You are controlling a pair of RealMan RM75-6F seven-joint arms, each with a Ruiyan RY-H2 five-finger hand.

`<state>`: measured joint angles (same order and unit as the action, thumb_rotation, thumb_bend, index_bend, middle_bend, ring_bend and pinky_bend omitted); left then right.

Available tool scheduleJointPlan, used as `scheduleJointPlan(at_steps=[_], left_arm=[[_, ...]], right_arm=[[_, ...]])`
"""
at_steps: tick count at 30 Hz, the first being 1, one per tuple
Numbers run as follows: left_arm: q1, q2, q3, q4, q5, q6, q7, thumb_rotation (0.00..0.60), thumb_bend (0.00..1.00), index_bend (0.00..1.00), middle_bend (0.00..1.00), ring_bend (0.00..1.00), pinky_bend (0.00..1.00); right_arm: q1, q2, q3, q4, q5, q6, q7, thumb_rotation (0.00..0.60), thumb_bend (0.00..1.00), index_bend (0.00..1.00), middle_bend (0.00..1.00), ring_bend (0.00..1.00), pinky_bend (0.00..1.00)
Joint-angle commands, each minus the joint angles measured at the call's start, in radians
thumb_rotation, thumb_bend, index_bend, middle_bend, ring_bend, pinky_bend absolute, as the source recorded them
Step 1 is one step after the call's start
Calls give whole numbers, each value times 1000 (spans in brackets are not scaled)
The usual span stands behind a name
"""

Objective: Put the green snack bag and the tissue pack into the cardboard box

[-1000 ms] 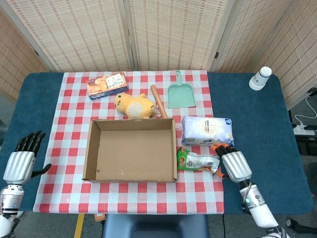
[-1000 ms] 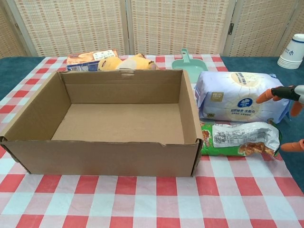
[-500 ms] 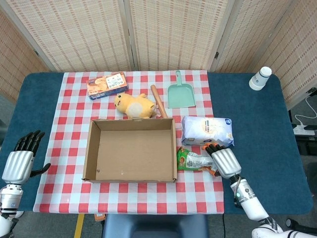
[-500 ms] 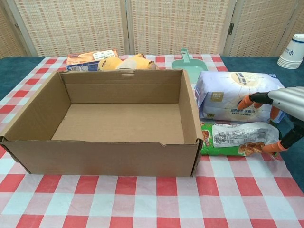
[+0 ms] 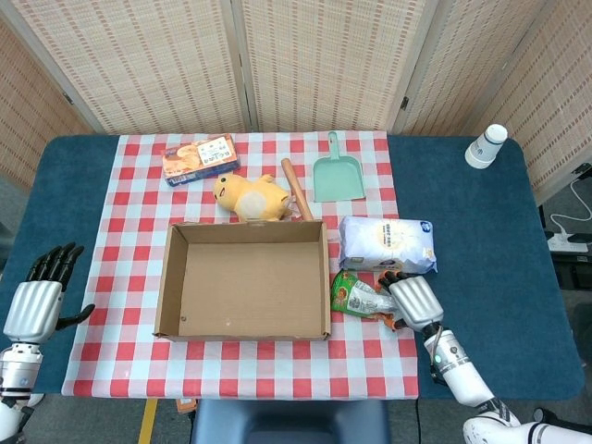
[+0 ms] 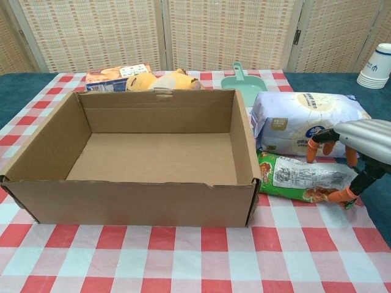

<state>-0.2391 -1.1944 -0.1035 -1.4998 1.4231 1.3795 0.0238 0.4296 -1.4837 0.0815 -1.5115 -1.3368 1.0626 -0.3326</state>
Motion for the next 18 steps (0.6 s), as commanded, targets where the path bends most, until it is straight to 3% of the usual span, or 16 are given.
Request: scheduleJointPlan(at_steps=[1, 18], left_arm=[[0, 0, 0, 0, 0, 0, 0, 600, 186, 0, 0, 0, 93], [4, 5, 1, 1, 4, 7, -18, 600, 186, 0, 0, 0, 95]], right_arm=[[1, -1, 0, -1, 10, 1, -6, 600, 15, 514, 353, 392, 617], [4, -28, 2, 13, 34, 34, -34, 600, 327, 749, 527, 597, 815]])
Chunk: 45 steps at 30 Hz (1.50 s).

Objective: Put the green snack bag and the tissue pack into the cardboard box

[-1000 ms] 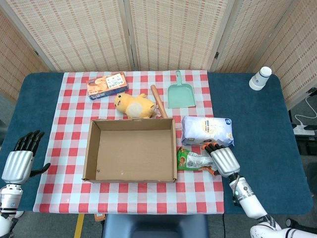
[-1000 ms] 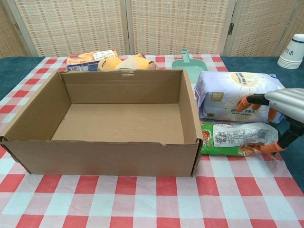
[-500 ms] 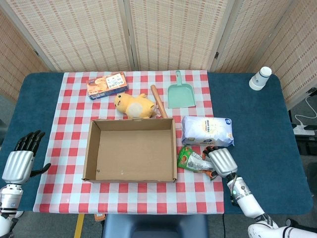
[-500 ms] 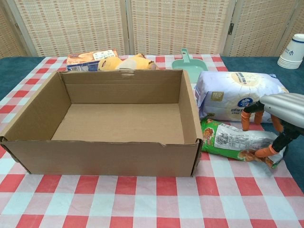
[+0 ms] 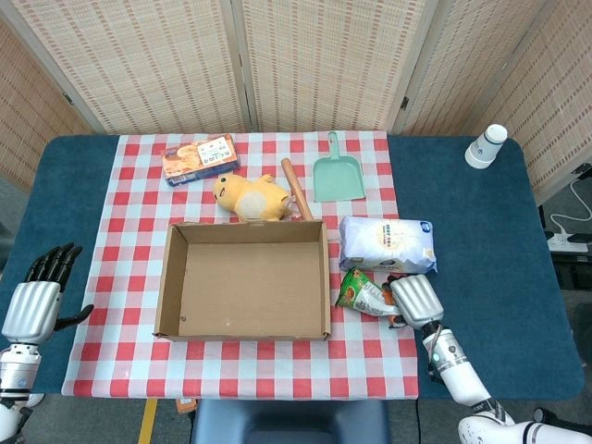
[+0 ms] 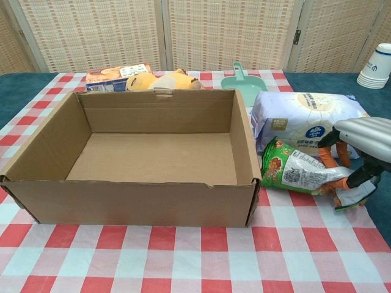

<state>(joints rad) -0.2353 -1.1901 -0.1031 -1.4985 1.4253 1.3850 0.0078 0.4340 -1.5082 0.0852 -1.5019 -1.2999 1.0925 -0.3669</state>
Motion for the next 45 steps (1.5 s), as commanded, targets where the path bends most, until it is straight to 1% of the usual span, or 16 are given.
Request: scheduleJointPlan(at_steps=[1, 8, 11, 15, 20, 23, 26, 28, 31, 33, 35, 38, 41, 42, 45], left_arm=[[1, 2, 0, 0, 2, 2, -3, 600, 187, 0, 0, 0, 95], [4, 7, 1, -8, 5, 6, -5, 600, 186, 0, 0, 0, 99], [4, 10, 1, -12, 5, 6, -4, 600, 187, 0, 0, 0, 100], [3, 10, 1, -13, 7, 7, -3, 600, 188, 0, 0, 0, 100], [3, 14, 3, -13, 11, 6, -14, 600, 188, 0, 0, 0, 101], [5, 14, 2, -13, 11, 10, -13, 600, 187, 0, 0, 0, 101], [6, 13, 3, -15, 12, 12, -8, 600, 186, 0, 0, 0, 101], [6, 13, 4, -17, 14, 13, -5, 600, 187, 0, 0, 0, 101], [5, 12, 5, -19, 16, 13, 0, 600, 186, 0, 0, 0, 101], [3, 11, 5, -20, 17, 10, 2, 600, 187, 0, 0, 0, 101], [1, 12, 5, -20, 15, 4, -1, 600, 188, 0, 0, 0, 101], [0, 16, 4, -20, 14, 2, -9, 600, 188, 0, 0, 0, 101], [-1, 17, 2, -15, 10, -2, -20, 600, 187, 0, 0, 0, 101], [0, 17, 1, -10, 6, -4, -23, 600, 187, 0, 0, 0, 101], [-1, 16, -1, -2, -5, -11, -30, 600, 188, 0, 0, 0, 101]], right_arm=[[0, -5, -2, 5, -6, 6, 2, 600, 335, 757, 533, 605, 824], [-9, 0, -16, -4, -53, 42, 33, 600, 368, 797, 566, 643, 864], [-16, 13, -21, -28, -65, 60, 29, 600, 375, 805, 574, 654, 878], [-33, 47, -31, -86, -92, 98, 16, 600, 398, 809, 579, 665, 888], [-59, 117, -41, -198, -147, 173, -36, 600, 402, 810, 580, 666, 889], [-71, 173, -38, -292, -199, 227, -99, 600, 402, 811, 581, 667, 889], [-65, 222, -14, -389, -248, 263, -176, 600, 402, 814, 583, 670, 890], [-48, 242, 17, -443, -266, 269, -228, 600, 402, 817, 587, 674, 893], [-3, 250, 77, -500, -251, 238, -278, 600, 402, 819, 591, 677, 896], [47, 245, 125, -524, -200, 179, -278, 600, 402, 820, 592, 679, 896], [110, 228, 176, -512, -139, 113, -289, 600, 402, 820, 593, 680, 896], [204, 173, 231, -461, -44, 13, -270, 600, 402, 821, 593, 680, 896], [286, 127, 257, -386, 23, -91, -220, 600, 402, 820, 593, 680, 896], [320, 106, 266, -346, 40, -127, -200, 600, 402, 820, 593, 680, 896], [399, 39, 284, -235, 43, -183, -155, 600, 402, 816, 593, 680, 896]])
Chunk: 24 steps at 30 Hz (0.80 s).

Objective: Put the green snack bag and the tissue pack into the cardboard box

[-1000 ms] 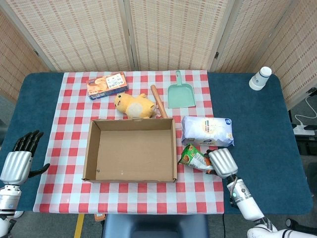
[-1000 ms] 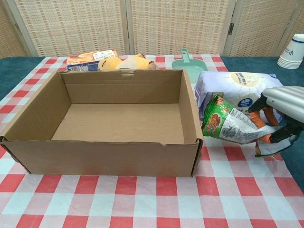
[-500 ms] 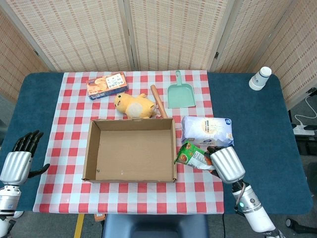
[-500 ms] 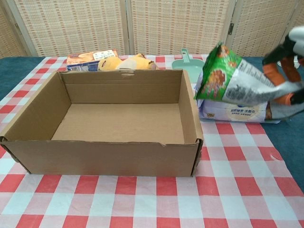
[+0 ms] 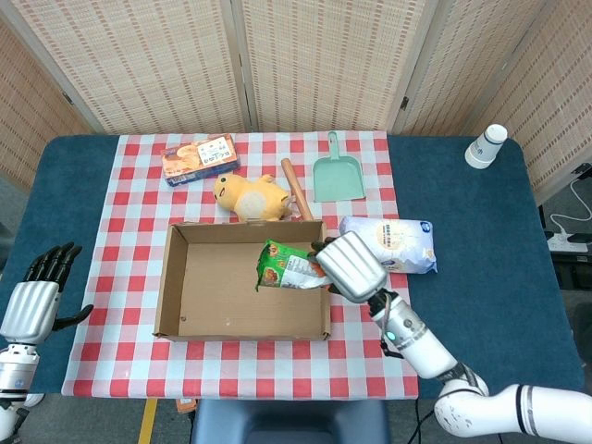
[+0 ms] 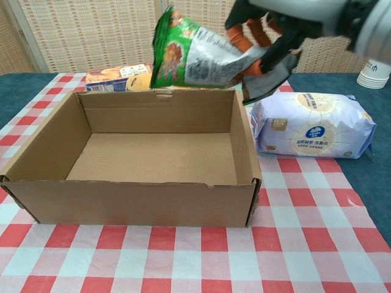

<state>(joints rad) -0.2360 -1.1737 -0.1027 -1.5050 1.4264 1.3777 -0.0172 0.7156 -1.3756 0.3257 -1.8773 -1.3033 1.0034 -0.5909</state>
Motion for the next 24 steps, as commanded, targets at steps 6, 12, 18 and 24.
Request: scheduleJointPlan(at_steps=[6, 12, 18, 24], left_arm=[[1, 0, -5, 13, -13, -7, -21, 600, 188, 0, 0, 0, 101], [-5, -5, -7, 28, -21, -20, -29, 600, 187, 0, 0, 0, 101], [-12, -12, -12, 41, -33, -35, -29, 600, 187, 0, 0, 0, 101], [-13, -8, -13, 34, -32, -35, -25, 600, 187, 0, 0, 0, 101]], right_arm=[[229, -225, 65, 326, 9, -121, 180, 600, 402, 809, 593, 680, 895], [305, -233, 50, 400, 50, -260, 292, 600, 44, 345, 400, 309, 472], [308, -213, 25, 405, -2, -222, 332, 600, 0, 0, 59, 0, 63], [259, -121, 8, 316, -31, -124, 281, 600, 0, 0, 46, 0, 58]])
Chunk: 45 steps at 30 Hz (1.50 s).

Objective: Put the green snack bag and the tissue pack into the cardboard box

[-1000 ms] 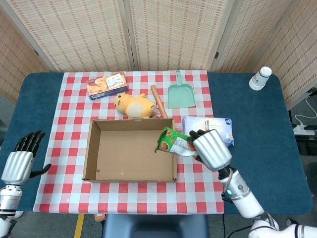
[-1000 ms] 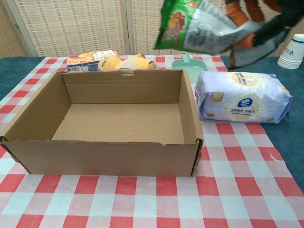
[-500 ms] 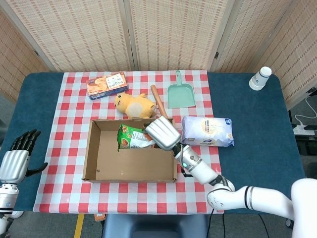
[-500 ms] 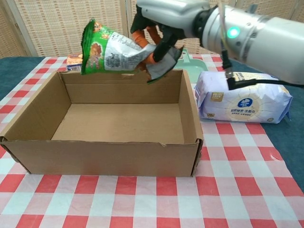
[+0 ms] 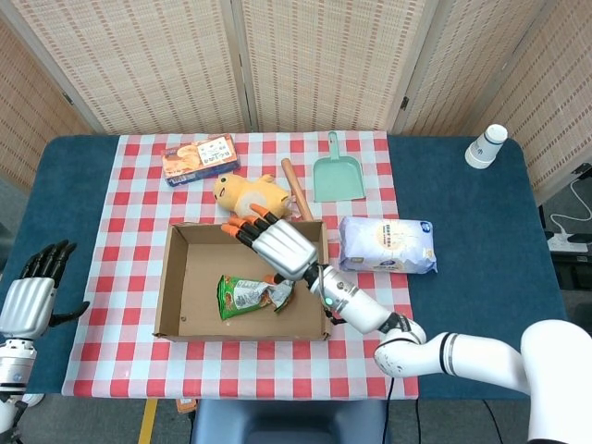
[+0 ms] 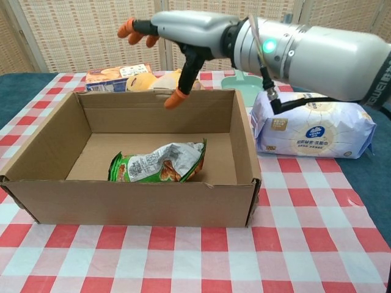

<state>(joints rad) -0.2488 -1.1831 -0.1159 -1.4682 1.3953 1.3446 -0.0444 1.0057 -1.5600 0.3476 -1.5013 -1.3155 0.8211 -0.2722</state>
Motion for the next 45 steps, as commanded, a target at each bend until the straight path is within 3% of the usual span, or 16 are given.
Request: scheduleJointPlan(at_steps=[1, 5, 10, 14, 18, 24, 45], left_arm=[[0, 1, 1, -2, -1, -2, 2, 600, 188, 0, 0, 0, 101], [0, -1, 5, -4, 4, 0, 5, 600, 188, 0, 0, 0, 101], [-1, 0, 8, -14, 8, -1, 19, 600, 187, 0, 0, 0, 101], [-4, -4, 10, -21, 15, 1, 32, 600, 188, 0, 0, 0, 101], [-6, -6, 12, -27, 19, 1, 44, 600, 187, 0, 0, 0, 101], [-5, -8, 19, -34, 44, 16, 47, 600, 187, 0, 0, 0, 101], [-11, 4, 14, -33, 40, 9, 22, 600, 186, 0, 0, 0, 101]], right_arm=[[-45, 89, -15, -86, -17, 78, -59, 600, 0, 0, 45, 0, 58], [-134, 230, -29, -214, 30, 167, -164, 600, 0, 0, 46, 0, 61], [-261, 428, -79, -364, 222, 234, -304, 600, 0, 0, 45, 0, 61], [-347, 515, -129, -402, 319, 274, -297, 600, 0, 0, 27, 0, 42], [-413, 516, -173, -347, 311, 292, -206, 600, 0, 0, 21, 0, 15], [-425, 491, -185, -232, 302, 210, -63, 600, 0, 0, 7, 0, 1], [-333, 317, -179, 19, 222, 48, 67, 600, 0, 0, 0, 0, 0]])
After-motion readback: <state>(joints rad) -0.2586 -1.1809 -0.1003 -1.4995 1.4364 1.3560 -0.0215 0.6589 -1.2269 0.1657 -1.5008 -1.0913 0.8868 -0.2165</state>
